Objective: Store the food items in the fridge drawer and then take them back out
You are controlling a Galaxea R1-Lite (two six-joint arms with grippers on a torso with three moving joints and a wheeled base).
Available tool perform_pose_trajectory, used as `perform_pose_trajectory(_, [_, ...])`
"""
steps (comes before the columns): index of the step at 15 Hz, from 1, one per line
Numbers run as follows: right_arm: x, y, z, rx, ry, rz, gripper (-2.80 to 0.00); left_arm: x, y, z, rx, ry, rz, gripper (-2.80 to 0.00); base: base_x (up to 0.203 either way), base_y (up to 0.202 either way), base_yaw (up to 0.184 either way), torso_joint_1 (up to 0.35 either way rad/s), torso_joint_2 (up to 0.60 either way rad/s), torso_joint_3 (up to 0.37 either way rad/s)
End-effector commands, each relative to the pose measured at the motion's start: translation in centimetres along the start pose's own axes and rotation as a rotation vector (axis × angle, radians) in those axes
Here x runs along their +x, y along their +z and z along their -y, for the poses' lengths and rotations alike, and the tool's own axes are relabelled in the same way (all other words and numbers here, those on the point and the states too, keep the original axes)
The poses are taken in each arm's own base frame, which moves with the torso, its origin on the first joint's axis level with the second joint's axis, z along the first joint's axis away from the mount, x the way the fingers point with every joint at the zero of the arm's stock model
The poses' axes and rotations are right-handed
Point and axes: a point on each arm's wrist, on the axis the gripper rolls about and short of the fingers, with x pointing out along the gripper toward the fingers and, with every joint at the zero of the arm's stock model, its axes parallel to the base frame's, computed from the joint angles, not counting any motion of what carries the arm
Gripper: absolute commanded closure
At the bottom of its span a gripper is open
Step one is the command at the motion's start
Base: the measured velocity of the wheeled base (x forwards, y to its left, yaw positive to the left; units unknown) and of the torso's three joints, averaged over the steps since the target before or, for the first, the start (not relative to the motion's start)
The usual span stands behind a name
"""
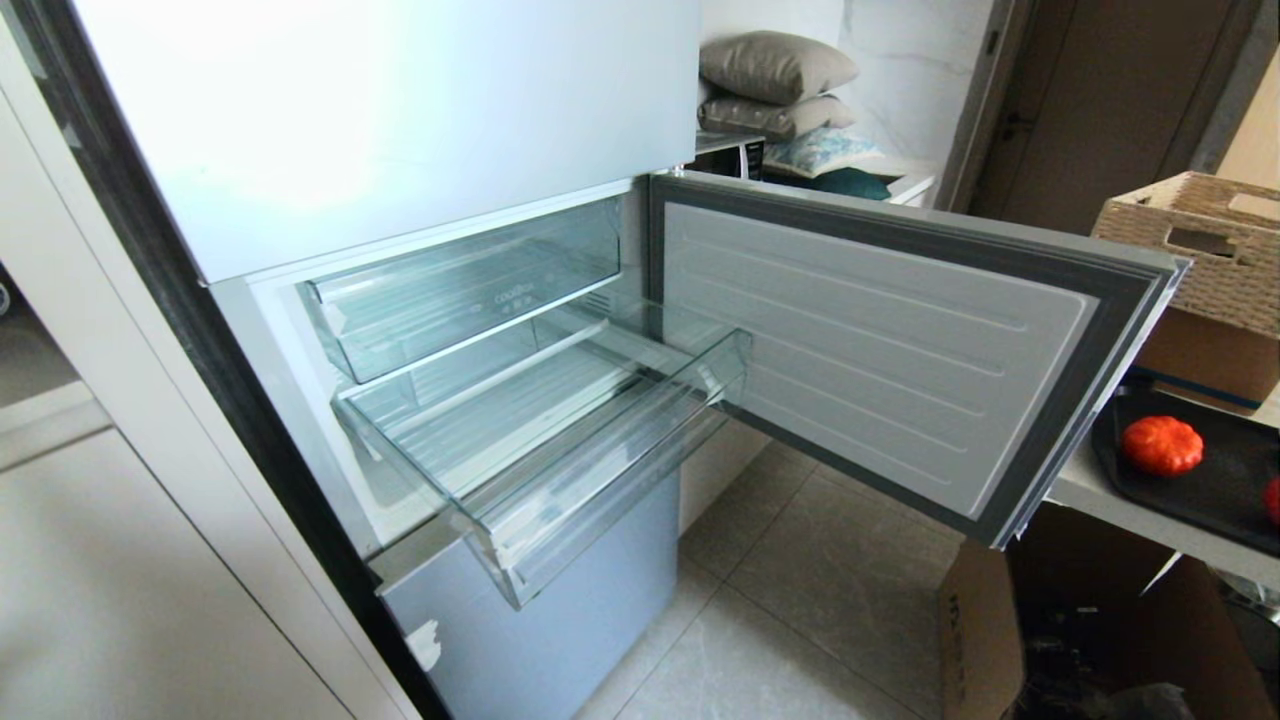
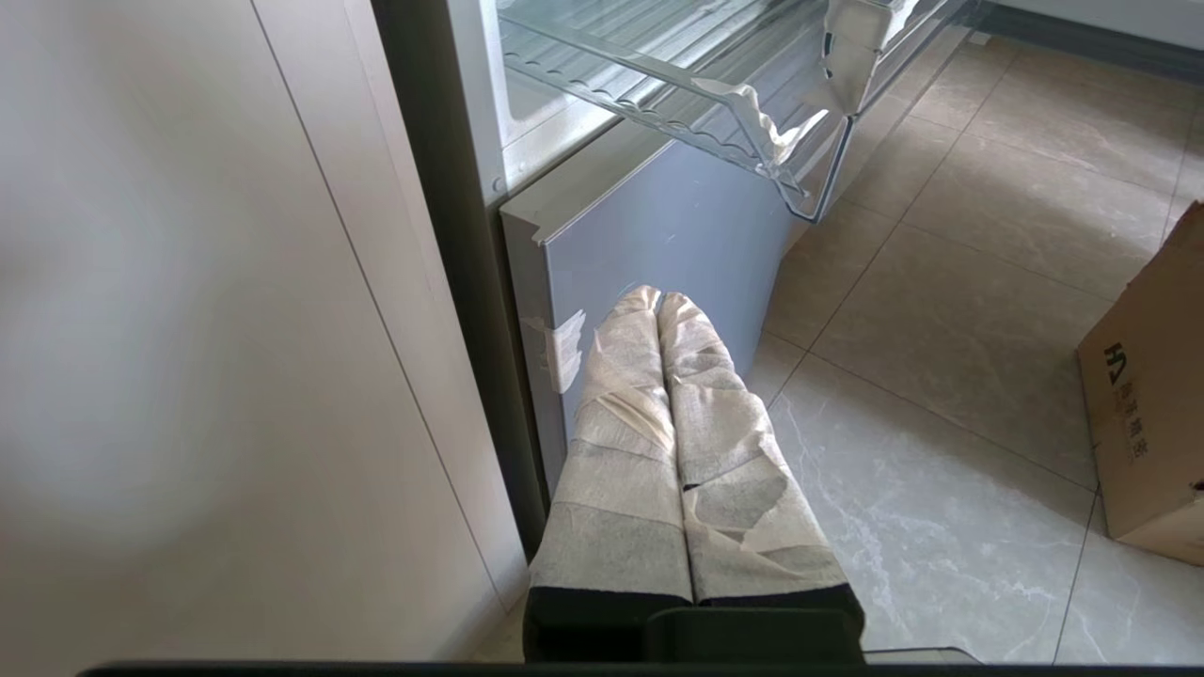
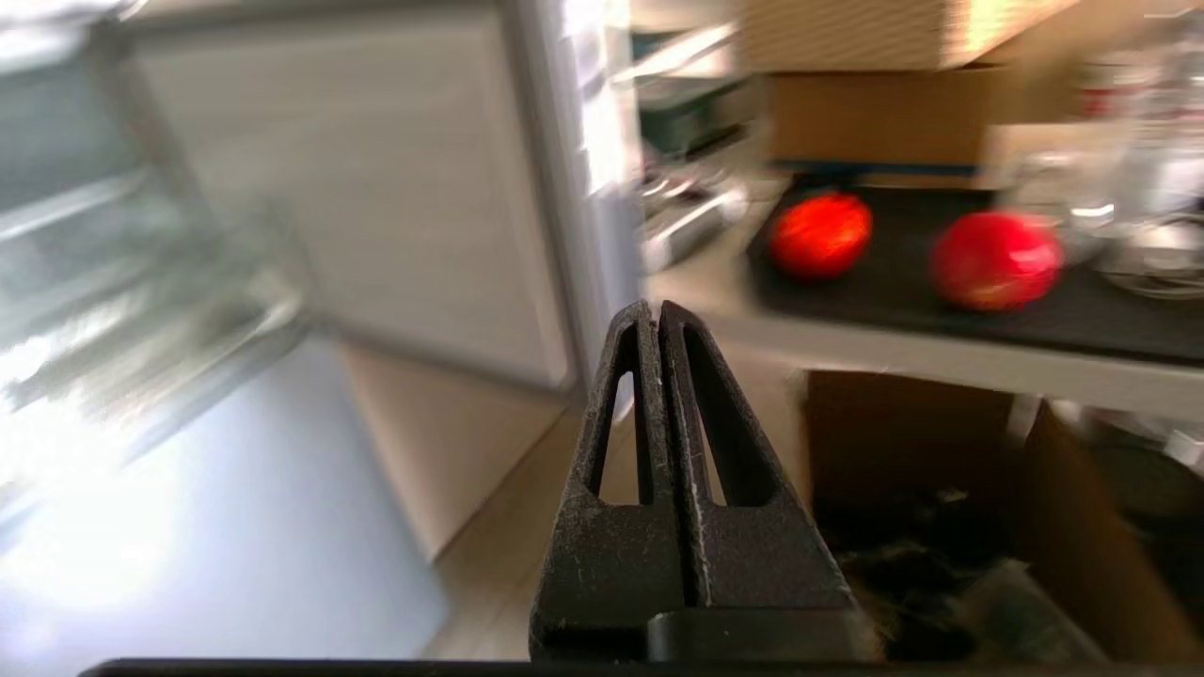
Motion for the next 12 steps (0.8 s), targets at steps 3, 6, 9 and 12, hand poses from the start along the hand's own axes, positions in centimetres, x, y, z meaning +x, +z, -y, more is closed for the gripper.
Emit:
perform_pose_trajectory(3, [5.9, 6.7, -2.2, 0.067, -0.251, -0.084, 0.0, 0.0, 0.0, 0.0, 0.0, 0.001, -0.002, 0.0, 0.0, 0.0, 0.0, 0.0, 0.0, 0.0])
perform_pose_trajectory(6, [8.5, 7.9, -1.6, 0.095, -0.463, -0.087, 0.0, 0.0, 0.0, 0.0, 0.0, 0.001, -0.002, 0.0, 0.0, 0.0, 0.0, 0.0, 0.0, 0.0])
perform_pose_trajectory(9, [9.8, 8.5, 0.0, 0.128, -0.581, -0.099, 0.0, 0.0, 0.0, 0.0, 0.0, 0.001, -0.002, 0.0, 0.0, 0.0, 0.0, 0.0, 0.0, 0.0])
perform_pose_trajectory(12, [10.8, 9.0, 2.9, 0.179, -0.684, -0.123, 0.0, 0.0, 0.0, 0.0, 0.0, 0.001, -0.002, 0.0, 0.0, 0.0, 0.0, 0.0, 0.0, 0.0])
